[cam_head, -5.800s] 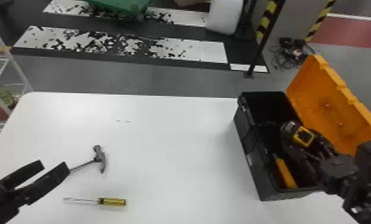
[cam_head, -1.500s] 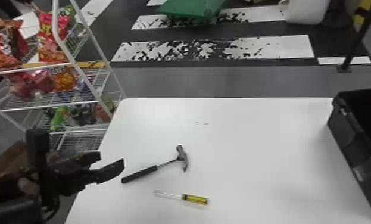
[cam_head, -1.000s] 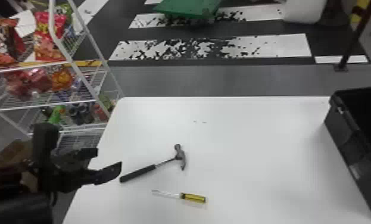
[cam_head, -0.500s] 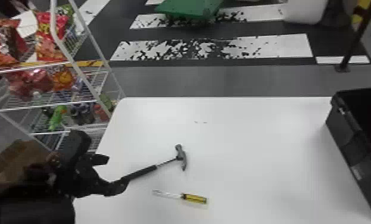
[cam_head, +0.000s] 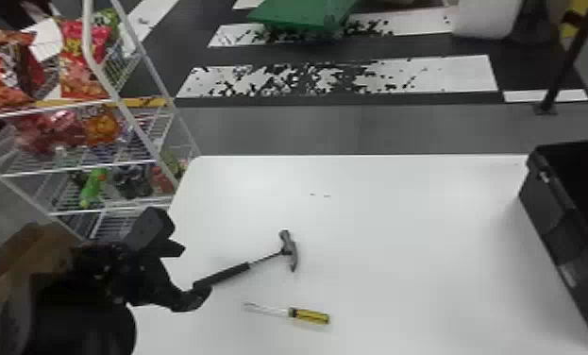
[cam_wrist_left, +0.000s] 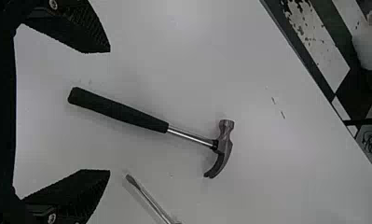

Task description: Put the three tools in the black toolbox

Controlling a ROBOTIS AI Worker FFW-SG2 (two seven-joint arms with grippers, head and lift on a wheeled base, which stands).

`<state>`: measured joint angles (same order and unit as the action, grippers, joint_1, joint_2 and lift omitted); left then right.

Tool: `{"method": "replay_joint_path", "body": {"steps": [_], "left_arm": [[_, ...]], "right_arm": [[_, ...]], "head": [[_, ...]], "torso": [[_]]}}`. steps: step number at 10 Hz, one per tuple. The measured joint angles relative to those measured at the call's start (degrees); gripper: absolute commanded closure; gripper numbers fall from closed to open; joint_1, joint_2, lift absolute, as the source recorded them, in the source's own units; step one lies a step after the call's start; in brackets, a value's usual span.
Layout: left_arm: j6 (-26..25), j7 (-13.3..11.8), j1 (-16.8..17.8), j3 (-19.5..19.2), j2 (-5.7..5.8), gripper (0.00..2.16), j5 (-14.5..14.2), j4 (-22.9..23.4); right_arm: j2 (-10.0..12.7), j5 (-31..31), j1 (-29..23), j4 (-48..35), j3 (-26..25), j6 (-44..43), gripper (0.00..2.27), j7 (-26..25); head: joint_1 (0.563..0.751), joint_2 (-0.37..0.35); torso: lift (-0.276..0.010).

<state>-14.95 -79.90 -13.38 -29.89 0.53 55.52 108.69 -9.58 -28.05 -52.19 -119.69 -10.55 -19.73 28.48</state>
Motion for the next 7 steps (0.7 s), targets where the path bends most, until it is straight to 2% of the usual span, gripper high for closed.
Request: {"method": "replay_joint_path", "body": {"steps": [3,5,7], "left_arm": [[7.2,2.1,1.9,0.7,-0.02,0.08,4.7,-4.6],[11.0,5.2,3.3,1.0,-0.07,0.12,7.4,-9.2],[12.8,8.5,4.4,1.6,-0.07,0.14,9.1,-14.6]], "right_arm": [[0.0,0.1,-0.5,0.0,-0.2,-0.7,0.08,0.3],[-0.1,0.1,-0.5,0.3,-0.4,-0.9,0.08,0.4],[-0.6,0.0,-0.3,0.6,-0.9,-0.8,0.08,0.4]], "head": [[0.695,0.221],[0.695,0.217],[0.695,0.206]], "torso": [[-0.055],[-0.055],[-0.055]]}}
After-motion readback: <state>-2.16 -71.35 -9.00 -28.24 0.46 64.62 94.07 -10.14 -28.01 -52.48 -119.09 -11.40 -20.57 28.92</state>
